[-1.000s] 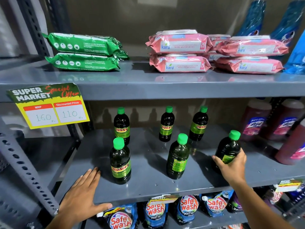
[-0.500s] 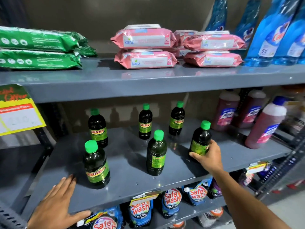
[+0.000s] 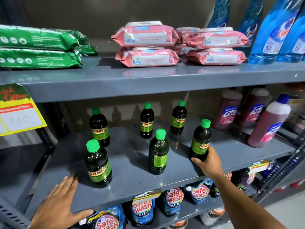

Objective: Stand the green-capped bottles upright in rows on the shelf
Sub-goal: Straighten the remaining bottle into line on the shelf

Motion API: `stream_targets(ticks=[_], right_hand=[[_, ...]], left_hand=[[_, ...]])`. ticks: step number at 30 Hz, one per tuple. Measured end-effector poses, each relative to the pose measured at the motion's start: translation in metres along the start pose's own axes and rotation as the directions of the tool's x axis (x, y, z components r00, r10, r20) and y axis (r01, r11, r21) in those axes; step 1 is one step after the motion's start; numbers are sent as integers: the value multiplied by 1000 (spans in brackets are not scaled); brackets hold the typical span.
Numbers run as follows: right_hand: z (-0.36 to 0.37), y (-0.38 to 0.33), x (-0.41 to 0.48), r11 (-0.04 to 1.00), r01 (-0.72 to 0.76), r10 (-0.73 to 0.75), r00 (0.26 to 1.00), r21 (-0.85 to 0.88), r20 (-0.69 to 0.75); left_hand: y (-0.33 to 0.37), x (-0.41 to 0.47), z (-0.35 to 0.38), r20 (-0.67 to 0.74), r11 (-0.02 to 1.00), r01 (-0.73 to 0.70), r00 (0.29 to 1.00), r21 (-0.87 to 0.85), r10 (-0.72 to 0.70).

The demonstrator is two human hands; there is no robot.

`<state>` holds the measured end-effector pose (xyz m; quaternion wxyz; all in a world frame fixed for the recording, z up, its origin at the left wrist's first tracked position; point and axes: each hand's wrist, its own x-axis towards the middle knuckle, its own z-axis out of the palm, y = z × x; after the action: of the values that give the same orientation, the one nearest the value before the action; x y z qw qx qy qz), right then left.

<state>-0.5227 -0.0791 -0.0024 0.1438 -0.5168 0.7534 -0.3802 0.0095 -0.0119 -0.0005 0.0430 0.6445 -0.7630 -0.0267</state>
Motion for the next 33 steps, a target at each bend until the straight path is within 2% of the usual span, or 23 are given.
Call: stream_targets(ticks=[4, 10, 13, 14, 15, 16, 17, 18, 20, 21, 22, 24, 27, 28, 30, 33], right_hand=[[4, -10, -5, 988, -43, 24, 992, -151, -125], [4, -21, -18, 984, -83, 58, 986, -158, -159], [8, -24, -30, 980, -117, 57, 942, -164, -331], [12, -27, -39, 989, -66, 9, 914, -129, -406], [18, -32, -50, 994, 45, -83, 889, -95, -450], [25, -38, -59, 982, 181, -188, 885, -58, -426], [32, -45, -65, 953, 301, -283, 903, 8, -324], [40, -53, -68, 929, 355, -335, 927, 104, -166], [52, -73, -67, 912, 290, -347, 922, 291, 171], [58, -82, -65, 910, 230, -330, 905, 345, 269], [64, -89, -64, 909, 189, -312, 899, 371, 308], [79, -102, -64, 917, 167, -269, 929, 362, 253], [93, -112, -70, 935, 167, -200, 977, 312, 79], [95, -111, -73, 933, 167, -200, 977, 319, 74], [96, -102, -74, 905, 169, -250, 954, 391, 165], [90, -95, -76, 929, 178, -247, 951, 325, 185]], left_hand=[[-3, 0, 3, -13, 999, -9, 1000, 34, 9], [-10, -1, 11, 8, 998, -15, 1000, 54, 15], [-10, 0, 12, -7, 998, -19, 1000, 68, 20], [-10, 0, 12, -14, 997, -20, 1000, 70, 21], [-10, 0, 11, -16, 997, -18, 1000, 71, 19], [-9, 1, 11, -22, 997, -19, 1000, 71, 20], [-7, 1, 10, -25, 997, -21, 999, 70, 23], [-7, 0, 10, -29, 997, -23, 999, 69, 25], [-6, 0, 8, -33, 998, -23, 999, 60, 25], [-5, 0, 8, -33, 998, -23, 999, 58, 24], [-5, 0, 8, -34, 998, -23, 999, 55, 25], [-5, 0, 8, -23, 999, -20, 1000, 47, 21], [-5, 0, 9, -25, 999, -11, 1000, 38, 12], [-6, 0, 9, -25, 999, -12, 1000, 34, 13], [-6, -1, 10, -13, 999, -11, 1000, 33, 12], [-7, 1, 13, -16, 999, -6, 1000, 32, 6]])
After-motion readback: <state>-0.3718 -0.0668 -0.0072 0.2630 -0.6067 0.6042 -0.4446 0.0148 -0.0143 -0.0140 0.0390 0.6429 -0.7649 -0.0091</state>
